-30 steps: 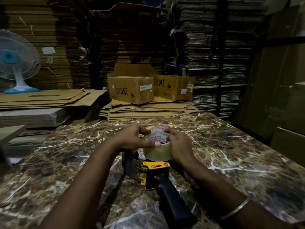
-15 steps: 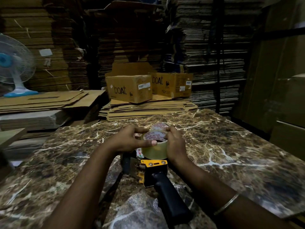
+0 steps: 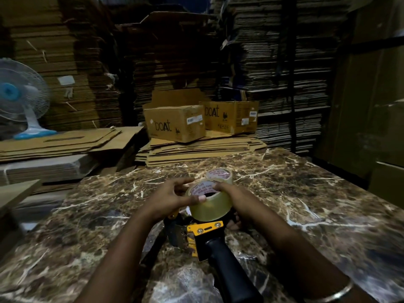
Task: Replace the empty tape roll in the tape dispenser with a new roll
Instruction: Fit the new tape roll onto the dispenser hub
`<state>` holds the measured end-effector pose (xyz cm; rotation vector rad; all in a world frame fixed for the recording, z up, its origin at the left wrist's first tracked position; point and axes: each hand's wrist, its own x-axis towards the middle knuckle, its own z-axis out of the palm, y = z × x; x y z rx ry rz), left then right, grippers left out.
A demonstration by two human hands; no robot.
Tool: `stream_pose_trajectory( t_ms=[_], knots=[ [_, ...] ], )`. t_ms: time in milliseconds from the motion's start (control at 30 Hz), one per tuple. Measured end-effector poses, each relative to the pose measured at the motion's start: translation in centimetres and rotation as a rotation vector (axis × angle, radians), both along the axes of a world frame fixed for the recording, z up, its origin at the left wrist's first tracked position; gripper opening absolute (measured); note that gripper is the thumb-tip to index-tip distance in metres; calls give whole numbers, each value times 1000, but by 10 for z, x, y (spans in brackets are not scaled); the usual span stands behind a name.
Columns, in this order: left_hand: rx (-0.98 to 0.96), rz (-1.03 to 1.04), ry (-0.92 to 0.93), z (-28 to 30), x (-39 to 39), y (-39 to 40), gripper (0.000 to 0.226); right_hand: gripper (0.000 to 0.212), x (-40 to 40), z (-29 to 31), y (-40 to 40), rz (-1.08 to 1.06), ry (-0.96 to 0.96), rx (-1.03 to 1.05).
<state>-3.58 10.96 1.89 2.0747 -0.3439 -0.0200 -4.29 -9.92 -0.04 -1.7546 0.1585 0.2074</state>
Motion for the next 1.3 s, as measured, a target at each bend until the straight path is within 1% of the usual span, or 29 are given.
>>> stream_pose_trajectory(
  t_ms=[100,133,167,267,333,367,400,467,500,567,700,767,833,867,933,967,1000,1067,1133,1200,1267,1300],
  knots=[
    [2,-26,-18,-2,0,-1,105,23,-3,4,0,46,-27,121],
    [-13,-39,-37,-1,-1,-2,102,18,-3,5,0,46,-57,164],
    [-29,-46,-67,1,-2,-2,99,17,-2,5,-1,40,-101,196],
    [-30,-13,-207,6,-8,-3,96,38,2,7,-2,-18,-274,276],
    [-22,-8,-272,7,-9,-2,94,50,4,11,-2,-52,-376,287],
    [-52,-16,-278,8,-9,-1,86,55,5,12,-4,-60,-419,284],
    [-117,-25,-281,9,-9,-1,71,57,5,14,-5,-65,-461,277],
    [-213,-32,-279,12,-10,-2,40,55,6,16,-7,-63,-541,241],
    [-220,-28,-288,13,-9,-2,34,51,7,17,-8,-49,-567,222],
    [-196,-45,-287,13,-11,-6,35,46,7,20,-7,11,-604,215],
    [-248,-17,-274,15,-9,-2,28,53,10,30,0,195,-682,184],
    [-275,-14,-188,24,-9,2,32,45,15,35,2,306,-687,227],
    [-296,-24,-45,28,-6,2,43,42,20,37,4,401,-663,301],
    [-327,-37,-12,27,-7,1,49,42,22,36,5,433,-652,333],
    [-421,-105,15,15,-7,1,63,41,25,35,8,452,-646,369],
    [-439,-121,48,10,-7,1,72,40,26,35,9,446,-646,374],
    [-441,-160,65,6,-9,0,74,38,28,34,9,430,-644,371],
    [-429,-198,33,6,-7,-3,61,32,31,32,9,373,-630,346],
    [-428,-173,18,6,-3,-5,51,31,33,29,8,306,-631,251],
    [-438,-162,6,5,-2,-6,53,39,32,25,6,314,-637,166],
    [-436,-125,7,4,1,-5,56,47,29,23,5,361,-644,142],
    [-436,-102,10,4,2,-5,57,47,27,22,5,361,-645,148]
  ],
)
